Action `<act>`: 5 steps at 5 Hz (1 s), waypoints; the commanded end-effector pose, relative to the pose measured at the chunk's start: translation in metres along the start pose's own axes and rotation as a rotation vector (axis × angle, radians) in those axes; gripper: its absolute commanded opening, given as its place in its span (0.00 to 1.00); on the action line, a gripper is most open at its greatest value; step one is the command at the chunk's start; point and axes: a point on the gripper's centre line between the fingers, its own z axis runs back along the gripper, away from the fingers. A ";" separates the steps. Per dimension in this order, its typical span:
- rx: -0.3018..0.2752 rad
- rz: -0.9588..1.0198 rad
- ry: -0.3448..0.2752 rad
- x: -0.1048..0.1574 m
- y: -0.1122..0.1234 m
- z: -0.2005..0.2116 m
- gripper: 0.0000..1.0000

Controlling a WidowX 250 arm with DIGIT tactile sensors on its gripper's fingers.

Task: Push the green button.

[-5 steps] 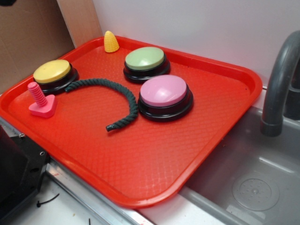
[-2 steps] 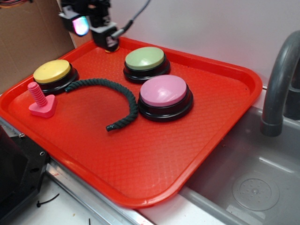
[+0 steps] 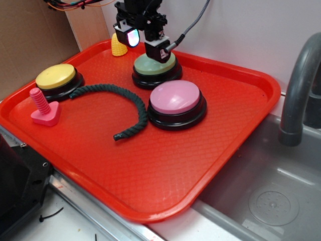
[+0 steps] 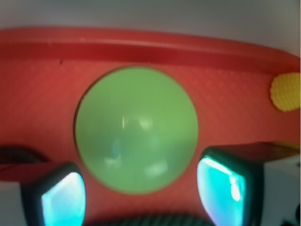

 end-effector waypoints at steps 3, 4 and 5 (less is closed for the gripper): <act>0.005 0.025 -0.055 -0.006 0.000 -0.010 1.00; 0.003 0.019 -0.053 -0.003 0.000 -0.009 1.00; -0.005 0.021 -0.035 -0.002 0.001 -0.014 1.00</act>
